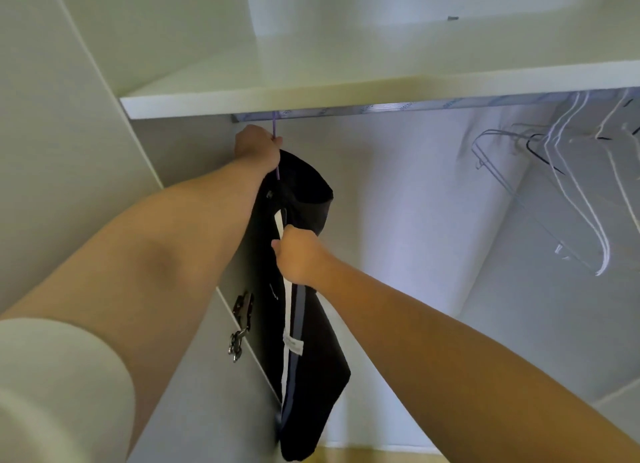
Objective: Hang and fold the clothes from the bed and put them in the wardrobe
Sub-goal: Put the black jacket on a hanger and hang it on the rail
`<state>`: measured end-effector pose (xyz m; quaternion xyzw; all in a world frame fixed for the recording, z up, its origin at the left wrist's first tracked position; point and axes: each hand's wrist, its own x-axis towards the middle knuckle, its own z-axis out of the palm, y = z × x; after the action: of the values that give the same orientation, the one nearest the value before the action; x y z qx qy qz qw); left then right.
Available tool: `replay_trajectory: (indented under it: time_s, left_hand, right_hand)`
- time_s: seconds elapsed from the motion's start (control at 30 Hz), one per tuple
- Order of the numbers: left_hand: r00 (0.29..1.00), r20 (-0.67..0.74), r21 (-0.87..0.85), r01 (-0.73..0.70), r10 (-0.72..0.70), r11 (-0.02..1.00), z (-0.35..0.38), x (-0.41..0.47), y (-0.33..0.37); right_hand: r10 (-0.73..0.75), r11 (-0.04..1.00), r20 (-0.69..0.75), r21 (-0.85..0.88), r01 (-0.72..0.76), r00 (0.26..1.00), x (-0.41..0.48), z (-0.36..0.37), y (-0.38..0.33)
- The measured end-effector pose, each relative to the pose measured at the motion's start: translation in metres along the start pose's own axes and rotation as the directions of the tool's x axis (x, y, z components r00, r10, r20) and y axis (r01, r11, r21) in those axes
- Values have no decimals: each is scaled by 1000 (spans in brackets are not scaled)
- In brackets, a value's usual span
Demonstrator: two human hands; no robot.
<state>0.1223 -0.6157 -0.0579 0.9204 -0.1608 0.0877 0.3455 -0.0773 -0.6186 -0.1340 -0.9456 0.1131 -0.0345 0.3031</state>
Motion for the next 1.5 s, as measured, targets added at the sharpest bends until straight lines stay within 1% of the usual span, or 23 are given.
replay_trajectory:
  time_s: [0.17,0.23,0.27,0.33,0.37,0.43,0.5,0.53,0.57,0.6,0.63,0.67,0.7,0.8,0.9,0.93,1.0,1.1,1.17,1.23,1.3,1.37,1.5]
  left_hand:
    - [999,-8,219,-35,38,975,-5,-5,6]
    - [995,39,353,-103,95,930,-10,-13,11]
    - [990,80,447,-138,114,884,-11,-17,15]
    - [982,156,648,-181,103,740,-11,-32,30]
    - [974,196,703,-221,114,676,-9,-43,42]
    - [945,292,710,-317,146,629,3,-67,71]
    - [885,421,622,-441,198,647,24,-93,102]
    - [843,491,534,-489,219,689,38,-104,116]
    - [796,570,400,-484,202,779,53,-116,131]
    - [734,655,246,-432,180,868,68,-129,145]
    - [668,721,100,-368,188,924,82,-144,159]
    - [615,759,-23,-304,214,952,95,-160,169]
    - [583,775,-122,-242,245,963,107,-175,179]
    - [555,780,-348,-1,290,938,144,-212,202]
    - [552,770,-506,225,319,833,172,-235,229]
    - [553,767,-537,278,325,797,179,-239,239]
    - [568,756,-563,313,324,765,195,-240,255]
    - [587,750,-543,284,304,790,218,-237,273]
    - [584,756,-523,267,297,809,231,-234,282]
    - [565,767,-524,278,304,805,239,-232,289]
    - [549,775,-524,281,312,804,246,-231,293]
    - [554,766,-532,261,327,805,250,-231,297]
    - [561,738,-588,263,374,765,257,-228,299]
  right_hand:
    - [-10,1000,31,7,9,999,10,11,-10]
    - [-12,999,26,31,11,1000,11,12,-6]
    - [-6,998,22,60,5,1000,10,11,-1]
    - [33,987,2,155,-33,999,4,8,14]
    - [84,975,-26,210,-77,996,0,5,25]
    - [257,917,-89,335,-214,962,-9,-2,54]
    - [433,813,-107,476,-336,895,-22,-11,87]
    - [495,765,-116,528,-369,861,-31,-17,102]
    - [549,727,-141,566,-388,824,-42,-23,117]
    - [614,670,-176,632,-390,769,-54,-30,131]
    - [685,600,-205,703,-382,699,-68,-38,145]
    - [741,546,-226,751,-372,632,-82,-46,159]
    - [781,510,-245,782,-359,575,-97,-55,172]
    - [849,440,-291,852,-285,440,-141,-80,206]
    - [886,411,-336,888,-207,321,-177,-100,236]
    - [890,409,-346,893,-185,298,-187,-106,244]
    - [891,421,-373,892,-164,259,-202,-117,256]
    - [882,465,-427,858,-217,202,-212,-129,269]
    - [867,498,-465,815,-298,179,-211,-137,276]
    - [859,512,-477,779,-362,189,-205,-142,279]
    - [851,524,-475,750,-403,221,-198,-145,281]
    - [843,538,-482,730,-422,241,-192,-147,280]
    - [833,551,-509,734,-397,214,-182,-147,280]
